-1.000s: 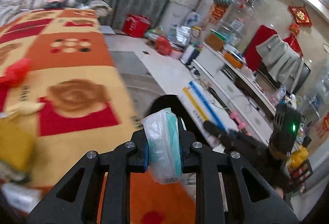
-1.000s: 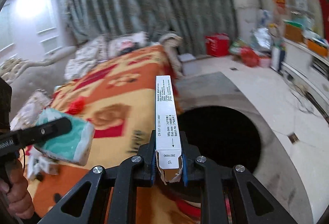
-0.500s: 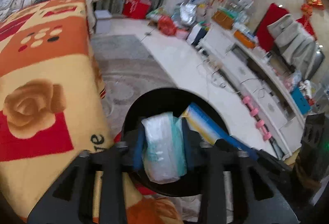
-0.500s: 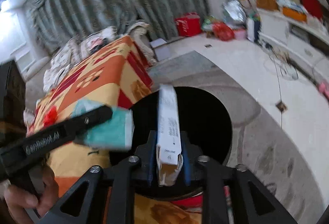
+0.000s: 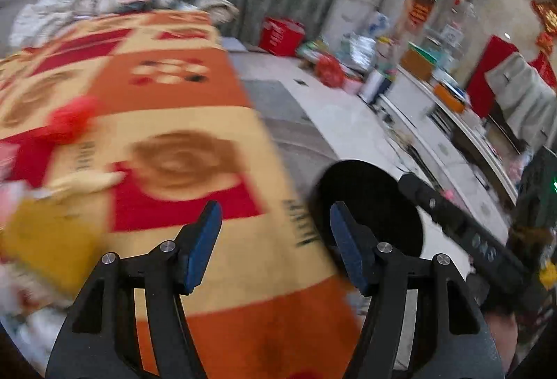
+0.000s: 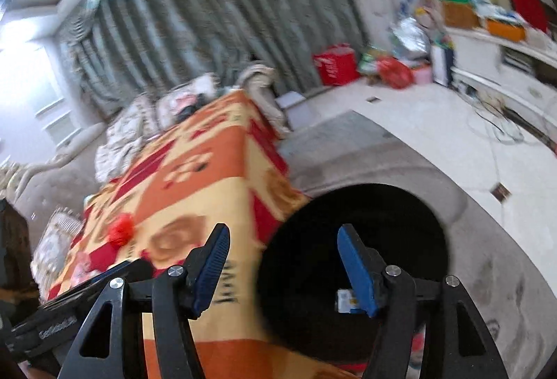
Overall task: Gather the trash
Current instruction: 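Grasp the white Levamlodipine box with the left tool while the right tool grasps the barcode box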
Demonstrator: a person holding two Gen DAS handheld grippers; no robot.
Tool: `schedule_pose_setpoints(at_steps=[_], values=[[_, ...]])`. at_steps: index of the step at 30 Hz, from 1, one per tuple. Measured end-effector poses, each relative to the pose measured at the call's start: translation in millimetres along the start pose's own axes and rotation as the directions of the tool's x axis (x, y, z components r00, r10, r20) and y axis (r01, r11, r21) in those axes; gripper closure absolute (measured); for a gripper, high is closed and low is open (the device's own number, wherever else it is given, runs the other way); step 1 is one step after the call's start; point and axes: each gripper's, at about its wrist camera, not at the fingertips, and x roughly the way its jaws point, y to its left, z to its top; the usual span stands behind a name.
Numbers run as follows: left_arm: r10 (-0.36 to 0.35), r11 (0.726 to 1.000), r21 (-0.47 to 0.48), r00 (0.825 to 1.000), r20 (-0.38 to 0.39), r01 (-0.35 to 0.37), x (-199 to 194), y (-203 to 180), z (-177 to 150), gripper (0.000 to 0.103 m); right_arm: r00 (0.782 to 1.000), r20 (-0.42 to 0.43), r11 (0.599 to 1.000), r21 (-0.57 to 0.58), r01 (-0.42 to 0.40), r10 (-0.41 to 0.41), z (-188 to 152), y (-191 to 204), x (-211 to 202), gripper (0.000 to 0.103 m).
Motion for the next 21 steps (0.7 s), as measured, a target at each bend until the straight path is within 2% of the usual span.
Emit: schedule_pose_setpoints(at_steps=[4, 6, 9, 11, 14, 17, 19, 21], values=[[0.137, 0.988, -0.069, 0.99, 0.03, -0.135, -56.8, 61.2, -21.5, 0.039, 0.994, -0.041, 0.993, -0.057, -0.102, 0.1, -13.7, 49.2, 12.9, 0.038], [0.209, 0.972, -0.116, 0.977, 0.045, -0.203, -84.9, 94.1, -38.0, 0.039, 0.984, -0.081, 0.981, -0.101, -0.168, 0.16, -25.0, 77.4, 21.7, 0.038], [0.338, 0.933, -0.157, 0.939, 0.064, -0.325, -119.3, 133.3, -66.0, 0.039, 0.958, -0.15, 0.944, -0.188, -0.27, 0.244, -47.2, 122.4, 33.2, 0.038], [0.419, 0.895, -0.2, 0.905, 0.07, -0.399, -135.5, 157.3, -84.5, 0.039, 0.939, -0.197, 0.91, -0.254, -0.327, 0.282, -62.9, 148.3, 40.3, 0.038], [0.487, 0.843, -0.286, 0.872, 0.045, -0.456, -140.8, 189.7, -102.9, 0.039, 0.92, -0.243, 0.868, -0.323, -0.376, 0.308, -81.3, 174.3, 47.4, 0.038], [0.503, 0.81, -0.343, 0.864, -0.012, -0.476, -127.4, 211.4, -106.2, 0.039, 0.908, -0.268, 0.838, -0.365, -0.404, 0.321, -93.0, 190.4, 54.3, 0.038], [0.542, 0.777, -0.358, 0.84, -0.038, -0.518, -119.6, 218.0, -107.8, 0.039, 0.903, -0.284, 0.831, -0.371, -0.414, 0.322, -98.3, 195.2, 59.6, 0.038], [0.543, 0.772, -0.358, 0.838, -0.06, -0.526, -111.0, 221.5, -109.8, 0.039, 0.899, -0.296, 0.827, -0.372, -0.42, 0.323, -101.5, 196.7, 62.5, 0.038]])
